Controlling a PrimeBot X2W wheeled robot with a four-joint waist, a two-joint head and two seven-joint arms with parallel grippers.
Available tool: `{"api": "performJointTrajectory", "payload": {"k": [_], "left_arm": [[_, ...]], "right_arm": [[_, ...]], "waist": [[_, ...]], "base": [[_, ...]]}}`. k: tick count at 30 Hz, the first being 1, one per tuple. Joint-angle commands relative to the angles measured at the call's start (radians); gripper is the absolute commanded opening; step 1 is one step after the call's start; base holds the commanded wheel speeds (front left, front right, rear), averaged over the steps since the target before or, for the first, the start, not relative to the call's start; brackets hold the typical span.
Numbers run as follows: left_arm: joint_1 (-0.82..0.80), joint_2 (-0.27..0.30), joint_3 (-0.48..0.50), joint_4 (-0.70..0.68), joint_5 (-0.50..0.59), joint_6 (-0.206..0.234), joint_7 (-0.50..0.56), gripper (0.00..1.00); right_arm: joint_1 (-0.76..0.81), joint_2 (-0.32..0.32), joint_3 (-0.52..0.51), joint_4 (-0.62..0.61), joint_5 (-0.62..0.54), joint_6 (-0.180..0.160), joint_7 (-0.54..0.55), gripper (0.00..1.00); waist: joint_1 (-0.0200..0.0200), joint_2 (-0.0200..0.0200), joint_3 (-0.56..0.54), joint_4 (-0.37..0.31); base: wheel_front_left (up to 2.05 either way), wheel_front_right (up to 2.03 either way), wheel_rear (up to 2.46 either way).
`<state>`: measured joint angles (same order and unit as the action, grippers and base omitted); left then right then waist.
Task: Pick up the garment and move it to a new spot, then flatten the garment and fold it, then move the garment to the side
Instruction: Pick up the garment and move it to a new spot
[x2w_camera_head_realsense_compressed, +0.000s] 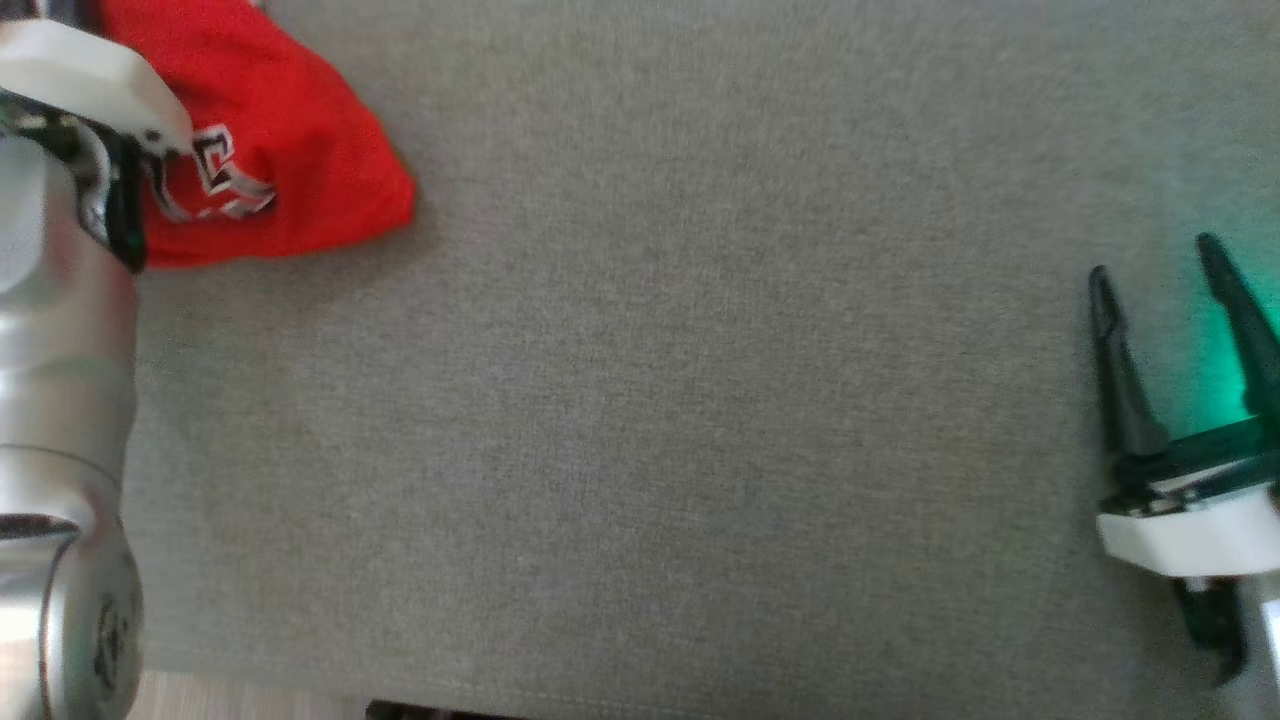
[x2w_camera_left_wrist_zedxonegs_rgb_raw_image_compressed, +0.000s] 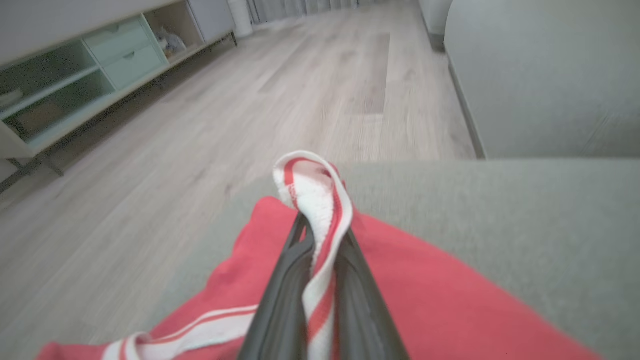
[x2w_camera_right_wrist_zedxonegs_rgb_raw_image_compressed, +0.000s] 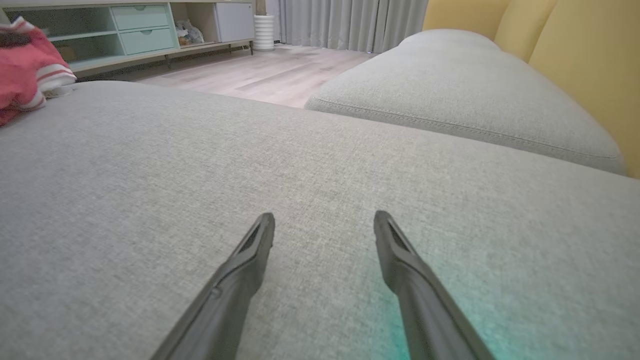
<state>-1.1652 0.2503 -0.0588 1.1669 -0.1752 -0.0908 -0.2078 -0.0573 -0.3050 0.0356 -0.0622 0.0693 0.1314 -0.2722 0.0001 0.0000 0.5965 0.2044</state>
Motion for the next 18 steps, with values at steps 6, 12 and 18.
{"api": "performJointTrajectory", "payload": {"k": [6, 12, 18], "left_arm": [[-0.077, 0.075, -0.017, -0.184, -0.013, -0.033, -0.050, 0.00], [-0.053, 0.089, -0.142, -0.402, -0.109, -0.039, -0.030, 0.00], [0.016, 0.164, -0.278, -0.677, -0.258, -0.040, 0.050, 0.00]], "right_arm": [[0.032, 0.075, 0.070, 0.070, 0.032, -0.001, 0.010, 1.00], [0.056, 0.151, 0.122, 0.110, 0.070, -0.001, 0.010, 1.00], [0.082, 0.194, 0.150, 0.113, 0.095, -0.001, 0.010, 1.00]], "waist": [[-0.0001, 0.0000, -0.233, -0.073], [-0.0001, 0.0000, -0.400, -0.216], [-0.0001, 0.0000, -0.500, -0.397]], "base": [[0.00, 0.00, 0.00], [0.00, 0.00, 0.00], [0.00, 0.00, 0.00]]}}
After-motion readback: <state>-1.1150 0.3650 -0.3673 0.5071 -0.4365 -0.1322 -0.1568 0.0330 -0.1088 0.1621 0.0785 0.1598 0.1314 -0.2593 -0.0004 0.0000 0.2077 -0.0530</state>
